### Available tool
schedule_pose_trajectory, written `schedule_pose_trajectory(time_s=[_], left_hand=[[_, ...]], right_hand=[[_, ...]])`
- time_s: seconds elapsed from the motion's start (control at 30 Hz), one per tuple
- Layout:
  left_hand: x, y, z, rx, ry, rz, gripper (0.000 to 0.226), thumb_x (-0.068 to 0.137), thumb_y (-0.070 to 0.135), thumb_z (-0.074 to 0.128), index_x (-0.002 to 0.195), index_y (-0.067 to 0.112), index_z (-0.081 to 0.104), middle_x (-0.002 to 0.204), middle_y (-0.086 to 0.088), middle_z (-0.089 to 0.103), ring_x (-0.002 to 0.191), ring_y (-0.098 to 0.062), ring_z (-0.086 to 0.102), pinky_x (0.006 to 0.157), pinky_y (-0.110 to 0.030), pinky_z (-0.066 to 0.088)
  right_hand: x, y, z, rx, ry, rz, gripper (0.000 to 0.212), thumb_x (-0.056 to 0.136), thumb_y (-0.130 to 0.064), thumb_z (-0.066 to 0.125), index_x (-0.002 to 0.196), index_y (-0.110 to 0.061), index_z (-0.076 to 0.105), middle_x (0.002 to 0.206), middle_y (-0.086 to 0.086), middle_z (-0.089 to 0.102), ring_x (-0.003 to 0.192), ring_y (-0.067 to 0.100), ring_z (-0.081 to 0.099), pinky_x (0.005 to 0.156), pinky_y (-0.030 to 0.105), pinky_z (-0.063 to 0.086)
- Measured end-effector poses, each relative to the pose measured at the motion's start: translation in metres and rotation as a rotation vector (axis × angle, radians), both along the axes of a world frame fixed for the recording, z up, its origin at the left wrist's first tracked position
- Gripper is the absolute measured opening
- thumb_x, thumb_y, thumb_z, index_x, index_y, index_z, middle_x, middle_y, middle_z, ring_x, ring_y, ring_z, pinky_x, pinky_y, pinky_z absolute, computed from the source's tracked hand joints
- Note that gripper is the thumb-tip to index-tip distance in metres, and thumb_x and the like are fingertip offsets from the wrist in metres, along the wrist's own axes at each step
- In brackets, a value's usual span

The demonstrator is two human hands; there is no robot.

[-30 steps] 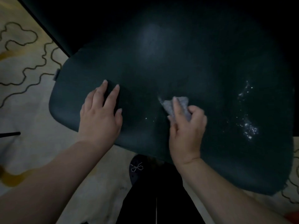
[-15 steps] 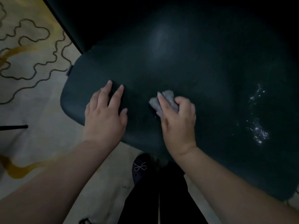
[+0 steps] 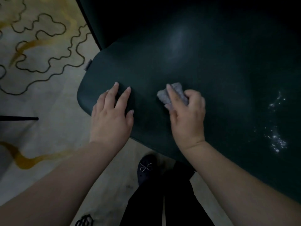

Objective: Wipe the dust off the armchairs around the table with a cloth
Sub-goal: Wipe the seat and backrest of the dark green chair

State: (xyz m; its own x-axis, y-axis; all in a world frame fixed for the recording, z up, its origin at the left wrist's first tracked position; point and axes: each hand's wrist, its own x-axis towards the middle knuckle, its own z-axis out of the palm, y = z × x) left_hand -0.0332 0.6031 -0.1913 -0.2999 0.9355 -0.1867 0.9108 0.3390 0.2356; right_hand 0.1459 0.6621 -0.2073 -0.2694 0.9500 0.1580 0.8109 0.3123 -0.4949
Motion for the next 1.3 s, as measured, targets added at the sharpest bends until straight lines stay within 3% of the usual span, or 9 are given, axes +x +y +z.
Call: schedule_pose_trajectory(time_s=[0.1, 0.23, 0.33, 0.53, 0.7, 0.77, 0.87, 1.07, 1.3], left_hand=[[-0.005, -0.004, 0.000, -0.006, -0.012, 0.017, 0.060, 0.092, 0.034, 0.052, 0.148, 0.022, 0.033, 0.156, -0.008, 0.023, 0.137, -0.031, 0.025, 0.115, -0.044, 0.022], [-0.016, -0.009, 0.000, -0.026, -0.025, 0.050, 0.062, 0.092, 0.033, 0.053, 0.149, 0.021, 0.030, 0.157, -0.009, 0.020, 0.140, -0.031, 0.020, 0.117, -0.042, 0.017], [-0.020, -0.011, 0.000, -0.034, -0.027, 0.042, 0.063, 0.093, 0.034, 0.053, 0.149, 0.022, 0.029, 0.157, -0.010, 0.018, 0.140, -0.031, 0.018, 0.118, -0.042, 0.016], [-0.021, -0.014, -0.001, -0.043, -0.068, 0.071, 0.064, 0.092, 0.034, 0.054, 0.149, 0.024, 0.028, 0.158, -0.007, 0.016, 0.141, -0.030, 0.017, 0.118, -0.042, 0.016], [-0.022, -0.013, 0.002, -0.048, -0.080, 0.044, 0.064, 0.091, 0.031, 0.055, 0.149, 0.021, 0.028, 0.158, -0.009, 0.017, 0.140, -0.031, 0.018, 0.117, -0.040, 0.016], [-0.021, -0.013, 0.001, -0.050, -0.081, 0.037, 0.064, 0.091, 0.029, 0.055, 0.149, 0.020, 0.029, 0.158, -0.009, 0.017, 0.141, -0.031, 0.018, 0.117, -0.041, 0.016], [-0.020, -0.012, 0.001, -0.051, -0.061, 0.027, 0.065, 0.091, 0.031, 0.055, 0.150, 0.021, 0.027, 0.158, -0.008, 0.016, 0.141, -0.029, 0.017, 0.117, -0.041, 0.015], [0.003, -0.005, -0.001, -0.027, -0.045, -0.051, 0.066, 0.091, 0.033, 0.055, 0.149, 0.021, 0.028, 0.158, -0.007, 0.018, 0.141, -0.030, 0.020, 0.116, -0.044, 0.020], [0.060, 0.024, 0.000, 0.069, -0.054, -0.225, 0.062, 0.088, 0.030, 0.061, 0.145, 0.017, 0.039, 0.154, -0.012, 0.028, 0.138, -0.034, 0.029, 0.111, -0.051, 0.029]], right_hand=[[0.013, -0.010, -0.002, 0.010, -0.006, -0.112, 0.051, 0.084, -0.010, 0.069, 0.133, -0.020, 0.057, 0.103, 0.020, 0.052, 0.088, 0.035, 0.048, 0.080, 0.046, 0.046], [-0.005, -0.039, -0.003, 0.052, -0.051, 0.069, 0.054, 0.079, -0.005, 0.073, 0.128, -0.022, 0.061, 0.100, 0.019, 0.056, 0.084, 0.037, 0.053, 0.075, 0.044, 0.047], [-0.038, -0.010, -0.002, 0.046, -0.042, 0.120, 0.053, 0.083, -0.008, 0.067, 0.132, -0.026, 0.058, 0.103, 0.017, 0.055, 0.088, 0.036, 0.052, 0.077, 0.041, 0.044], [-0.017, 0.006, 0.001, 0.005, -0.027, -0.164, 0.056, 0.085, -0.012, 0.062, 0.138, -0.027, 0.051, 0.109, 0.018, 0.050, 0.094, 0.034, 0.046, 0.082, 0.044, 0.042], [-0.048, -0.027, 0.000, 0.012, -0.048, 0.221, 0.050, 0.081, -0.012, 0.071, 0.129, -0.025, 0.061, 0.103, 0.017, 0.058, 0.087, 0.038, 0.054, 0.074, 0.040, 0.045], [-0.068, -0.014, 0.000, 0.015, -0.038, 0.254, 0.051, 0.081, -0.014, 0.073, 0.128, -0.027, 0.061, 0.103, 0.015, 0.058, 0.088, 0.035, 0.054, 0.074, 0.038, 0.043], [-0.061, 0.007, -0.001, -0.002, -0.031, 0.136, 0.054, 0.082, -0.013, 0.070, 0.131, -0.030, 0.058, 0.106, 0.016, 0.055, 0.090, 0.036, 0.051, 0.076, 0.041, 0.043], [0.036, 0.005, -0.004, 0.019, -0.023, -0.238, 0.053, 0.087, -0.011, 0.065, 0.137, -0.022, 0.052, 0.108, 0.022, 0.049, 0.094, 0.036, 0.045, 0.084, 0.041, 0.040], [0.077, -0.003, 0.000, 0.019, -0.071, -0.278, 0.053, 0.086, -0.008, 0.066, 0.135, -0.020, 0.054, 0.106, 0.022, 0.050, 0.092, 0.035, 0.046, 0.083, 0.042, 0.042]])
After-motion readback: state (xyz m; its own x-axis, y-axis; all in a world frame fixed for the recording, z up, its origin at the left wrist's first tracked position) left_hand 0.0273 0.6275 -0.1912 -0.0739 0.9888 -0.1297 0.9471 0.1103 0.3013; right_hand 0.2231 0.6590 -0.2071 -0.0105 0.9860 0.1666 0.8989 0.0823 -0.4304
